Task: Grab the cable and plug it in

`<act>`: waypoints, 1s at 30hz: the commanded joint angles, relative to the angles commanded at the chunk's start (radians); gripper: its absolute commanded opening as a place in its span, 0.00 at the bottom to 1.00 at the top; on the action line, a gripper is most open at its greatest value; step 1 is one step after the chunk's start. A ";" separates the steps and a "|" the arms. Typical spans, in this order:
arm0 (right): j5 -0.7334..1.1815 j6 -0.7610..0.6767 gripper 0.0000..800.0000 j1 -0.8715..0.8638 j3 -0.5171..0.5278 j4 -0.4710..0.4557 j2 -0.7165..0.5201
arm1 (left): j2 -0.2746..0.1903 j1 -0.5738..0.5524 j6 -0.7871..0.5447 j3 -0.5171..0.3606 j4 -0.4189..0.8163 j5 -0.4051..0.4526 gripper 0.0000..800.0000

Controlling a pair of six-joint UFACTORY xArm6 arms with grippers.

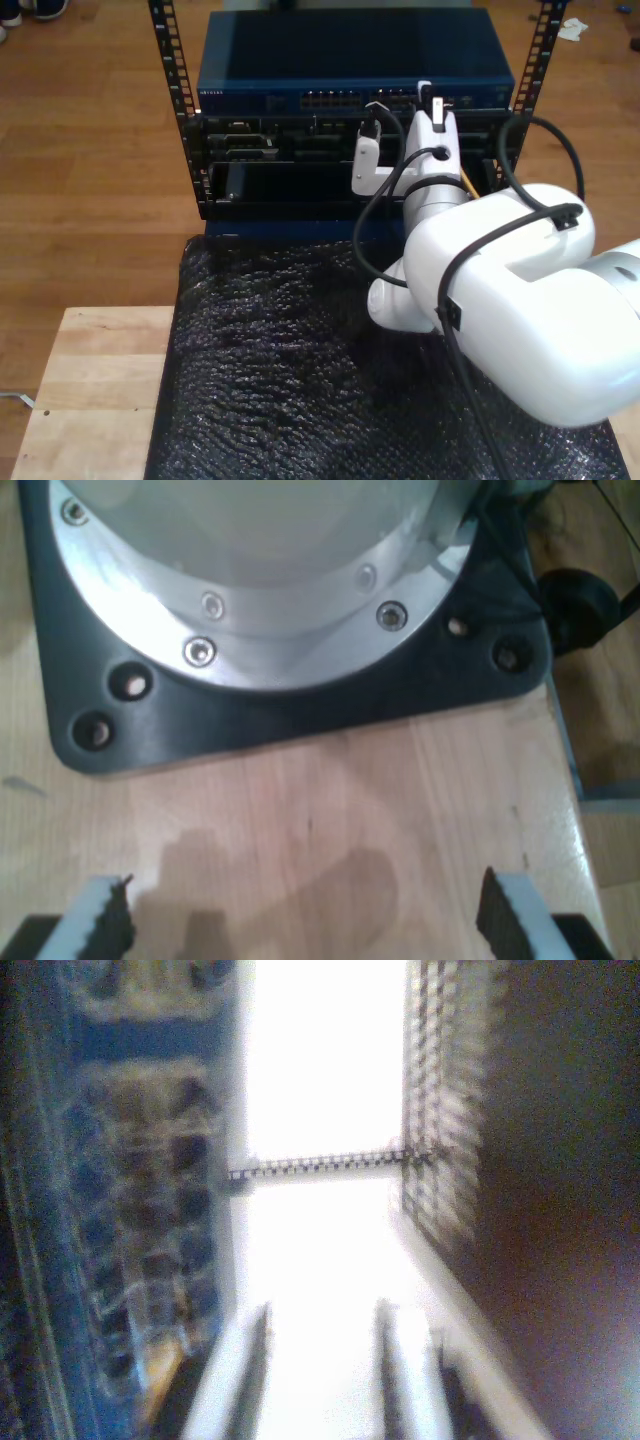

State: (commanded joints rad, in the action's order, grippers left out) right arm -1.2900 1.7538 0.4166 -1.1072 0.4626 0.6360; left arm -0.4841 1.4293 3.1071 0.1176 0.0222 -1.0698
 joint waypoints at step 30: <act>0.672 0.009 0.83 -0.133 0.480 -0.066 -0.674 | 0.000 0.000 0.000 0.000 0.000 0.000 1.00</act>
State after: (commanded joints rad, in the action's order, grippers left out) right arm -0.6180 1.7630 0.2831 -0.6270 0.3966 -0.0376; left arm -0.4841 1.4293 3.1071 0.1176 0.0222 -1.0698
